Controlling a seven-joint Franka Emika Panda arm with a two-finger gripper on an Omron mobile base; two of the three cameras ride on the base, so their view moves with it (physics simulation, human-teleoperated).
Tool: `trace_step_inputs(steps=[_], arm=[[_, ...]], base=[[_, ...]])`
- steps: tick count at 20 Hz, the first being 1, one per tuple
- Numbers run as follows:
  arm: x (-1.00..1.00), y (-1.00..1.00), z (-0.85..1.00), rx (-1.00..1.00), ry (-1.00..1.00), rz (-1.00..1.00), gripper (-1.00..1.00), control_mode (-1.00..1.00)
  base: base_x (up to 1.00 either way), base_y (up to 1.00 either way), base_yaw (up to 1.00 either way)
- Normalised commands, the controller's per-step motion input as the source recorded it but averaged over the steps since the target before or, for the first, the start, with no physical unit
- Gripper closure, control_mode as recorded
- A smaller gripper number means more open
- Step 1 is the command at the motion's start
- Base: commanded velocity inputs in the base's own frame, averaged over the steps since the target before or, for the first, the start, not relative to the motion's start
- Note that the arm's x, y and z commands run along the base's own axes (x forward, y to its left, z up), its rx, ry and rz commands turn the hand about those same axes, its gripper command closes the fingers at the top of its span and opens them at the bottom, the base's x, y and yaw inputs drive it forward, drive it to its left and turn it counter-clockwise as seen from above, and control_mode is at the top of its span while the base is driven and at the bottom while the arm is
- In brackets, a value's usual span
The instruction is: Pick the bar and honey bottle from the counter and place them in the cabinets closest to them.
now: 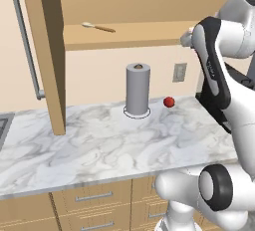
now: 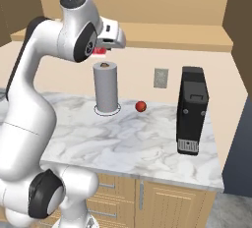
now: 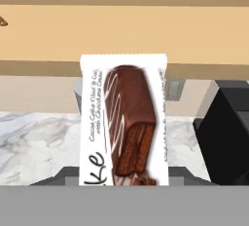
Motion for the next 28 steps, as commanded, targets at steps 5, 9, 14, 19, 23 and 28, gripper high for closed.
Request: trace_step_inputs(steps=[5, 9, 14, 19, 23, 28], arm=[[0.58, 0.19, 0.06, 0.00, 0.00, -0.02, 1.00, -1.00], [0.70, 0.15, 0.11, 0.00, 0.09, -0.03, 1.00, -1.00], [0.74, 0.07, 0.09, 0.00, 0.18, -0.01, 1.00, -1.00], [0.68, 0.01, 0.01, 0.00, 0.16, 0.00, 1.00, -1.00], [0.14, 0.00, 0.00, 0.00, 0.03, 0.00, 1.00, -1.00], [0.16, 0.00, 0.00, 0.00, -0.04, 0.00, 1.00, -1.00]], base=[[0.00, 0.00, 0.00], [0.00, 0.00, 0.00], [0.00, 0.00, 0.00], [0.00, 0.00, 0.00], [0.00, 0.00, 0.00], [0.00, 0.00, 0.00]])
